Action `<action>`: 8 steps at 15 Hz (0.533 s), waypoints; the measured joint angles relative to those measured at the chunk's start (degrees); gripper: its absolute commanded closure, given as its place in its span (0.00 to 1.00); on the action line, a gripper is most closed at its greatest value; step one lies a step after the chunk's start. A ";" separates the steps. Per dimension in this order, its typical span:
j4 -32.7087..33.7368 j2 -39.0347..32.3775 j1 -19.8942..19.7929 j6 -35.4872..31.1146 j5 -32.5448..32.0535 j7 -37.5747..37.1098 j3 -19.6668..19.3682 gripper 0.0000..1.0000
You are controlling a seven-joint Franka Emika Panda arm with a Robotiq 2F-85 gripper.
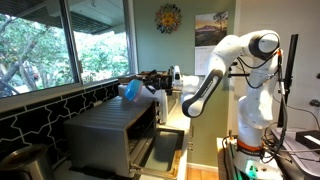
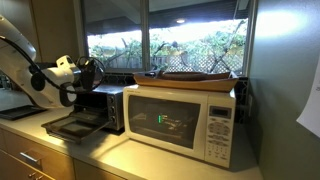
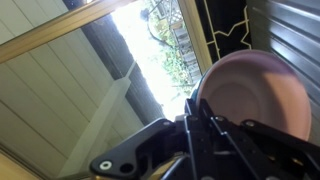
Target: Remove the purple plate from the oven and stack it on top of the blue plate, flip the stacked plates upside down on top of the oven
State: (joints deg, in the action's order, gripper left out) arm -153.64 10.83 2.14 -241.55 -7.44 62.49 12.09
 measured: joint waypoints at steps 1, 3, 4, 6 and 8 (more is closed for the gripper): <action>0.23 -0.03 0.17 0.00 0.29 0.56 0.08 0.98; 0.21 -0.25 0.20 0.00 0.33 1.43 0.10 0.98; 0.03 -0.54 0.20 0.01 0.33 1.81 0.09 0.98; -0.65 -1.50 0.20 0.02 0.37 2.46 0.07 0.98; -1.46 -2.67 0.19 -0.12 0.59 2.93 0.02 0.98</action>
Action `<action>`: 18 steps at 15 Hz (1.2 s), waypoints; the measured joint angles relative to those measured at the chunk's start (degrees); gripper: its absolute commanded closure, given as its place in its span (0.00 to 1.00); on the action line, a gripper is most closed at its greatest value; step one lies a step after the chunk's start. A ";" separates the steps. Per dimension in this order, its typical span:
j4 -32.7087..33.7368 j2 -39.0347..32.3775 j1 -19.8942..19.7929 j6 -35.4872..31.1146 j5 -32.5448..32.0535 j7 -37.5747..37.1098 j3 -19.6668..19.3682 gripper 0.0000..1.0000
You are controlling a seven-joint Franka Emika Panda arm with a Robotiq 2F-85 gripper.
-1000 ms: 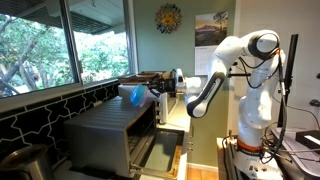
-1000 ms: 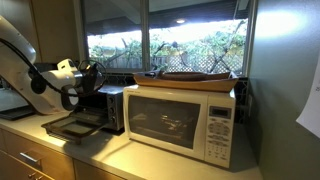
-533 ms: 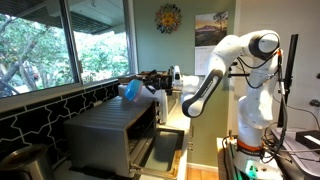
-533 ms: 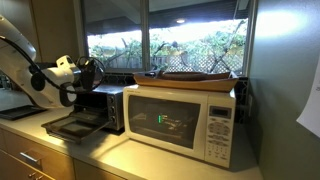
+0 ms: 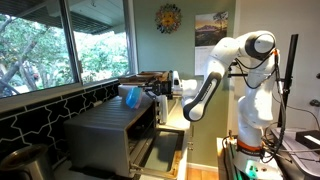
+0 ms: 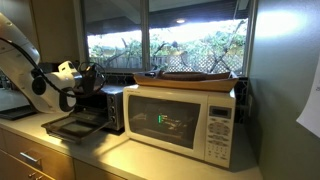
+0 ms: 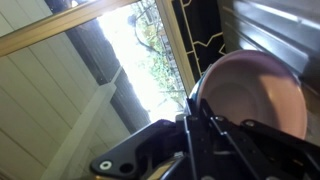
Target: Remove the purple plate from the oven and stack it on top of the blue plate, flip the stacked plates upside down on top of the oven
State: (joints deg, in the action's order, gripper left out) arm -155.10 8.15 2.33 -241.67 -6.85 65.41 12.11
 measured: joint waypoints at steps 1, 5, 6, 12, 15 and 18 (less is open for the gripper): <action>0.13 -0.14 0.00 -0.11 0.22 0.03 -0.14 0.98; 0.13 -0.15 0.00 0.03 0.31 0.04 -0.24 0.61; -0.16 -0.29 0.00 0.41 0.31 0.04 -0.29 0.55; -2.29 -1.88 0.00 1.88 -0.60 0.06 -1.08 0.08; -1.58 -0.88 0.00 5.76 -1.99 -0.08 -1.78 0.00; -0.24 2.05 0.00 13.45 -5.39 -1.30 -2.83 0.00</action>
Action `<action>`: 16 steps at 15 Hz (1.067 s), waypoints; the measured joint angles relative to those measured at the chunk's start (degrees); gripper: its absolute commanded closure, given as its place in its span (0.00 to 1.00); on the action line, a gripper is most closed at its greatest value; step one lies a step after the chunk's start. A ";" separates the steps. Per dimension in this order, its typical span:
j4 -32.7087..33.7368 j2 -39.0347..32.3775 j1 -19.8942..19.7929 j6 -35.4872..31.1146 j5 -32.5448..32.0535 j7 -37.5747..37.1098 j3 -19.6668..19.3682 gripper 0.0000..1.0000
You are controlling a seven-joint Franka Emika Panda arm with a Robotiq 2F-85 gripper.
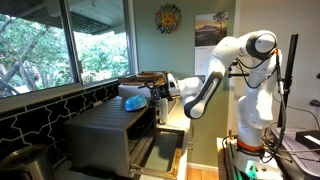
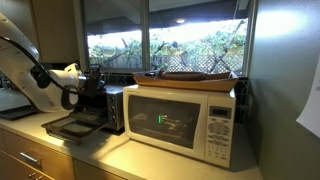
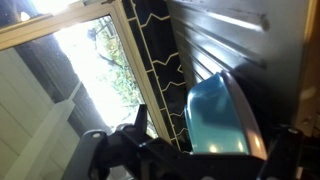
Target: Remove the purple plate from the oven and stack it on top of the blue plate, flip the stacked plates upside down on top of the oven
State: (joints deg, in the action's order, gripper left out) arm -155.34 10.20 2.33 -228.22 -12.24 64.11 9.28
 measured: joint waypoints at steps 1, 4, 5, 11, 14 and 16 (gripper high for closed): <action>0.34 1.20 0.00 3.42 -1.51 -0.71 -0.43 0.00; 1.33 4.98 0.07 13.50 -6.75 -3.95 -1.82 0.00; 1.81 6.17 0.28 16.78 -8.76 -5.32 -2.49 0.00; 5.32 10.78 7.23 33.93 -17.70 -11.34 -9.84 0.00; 7.11 11.93 13.38 42.38 -17.62 -11.38 -14.26 0.00; 8.50 12.88 17.60 48.35 -16.99 -11.17 -17.25 0.00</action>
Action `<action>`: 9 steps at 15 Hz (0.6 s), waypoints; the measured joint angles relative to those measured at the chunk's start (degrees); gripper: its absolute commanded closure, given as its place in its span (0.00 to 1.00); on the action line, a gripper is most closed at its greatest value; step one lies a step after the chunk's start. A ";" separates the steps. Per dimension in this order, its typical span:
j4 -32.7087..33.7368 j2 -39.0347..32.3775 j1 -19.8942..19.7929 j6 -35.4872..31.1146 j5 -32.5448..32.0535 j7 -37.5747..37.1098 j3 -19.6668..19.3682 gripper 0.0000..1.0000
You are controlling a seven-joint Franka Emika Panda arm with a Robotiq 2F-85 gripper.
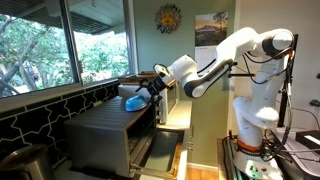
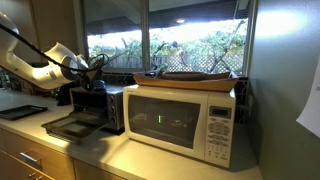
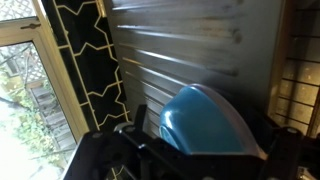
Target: Remove the purple plate from the oven and stack it on top of the blue plate, flip the stacked plates upside down on top of the oven
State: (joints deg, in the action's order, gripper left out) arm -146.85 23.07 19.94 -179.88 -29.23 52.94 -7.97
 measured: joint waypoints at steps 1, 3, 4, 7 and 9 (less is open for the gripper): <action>0.60 0.54 1.89 2.80 0.70 0.31 -1.34 0.00; 1.82 1.75 4.99 7.93 2.65 1.51 -3.55 0.00; 2.60 2.43 6.25 10.78 3.76 2.31 -4.44 0.00; 4.85 4.17 7.57 18.67 7.57 4.09 -5.10 0.00; 6.26 4.85 6.12 23.09 11.16 5.32 -3.52 0.00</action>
State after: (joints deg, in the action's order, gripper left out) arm -140.58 27.93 26.06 -156.79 -18.07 58.27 -11.49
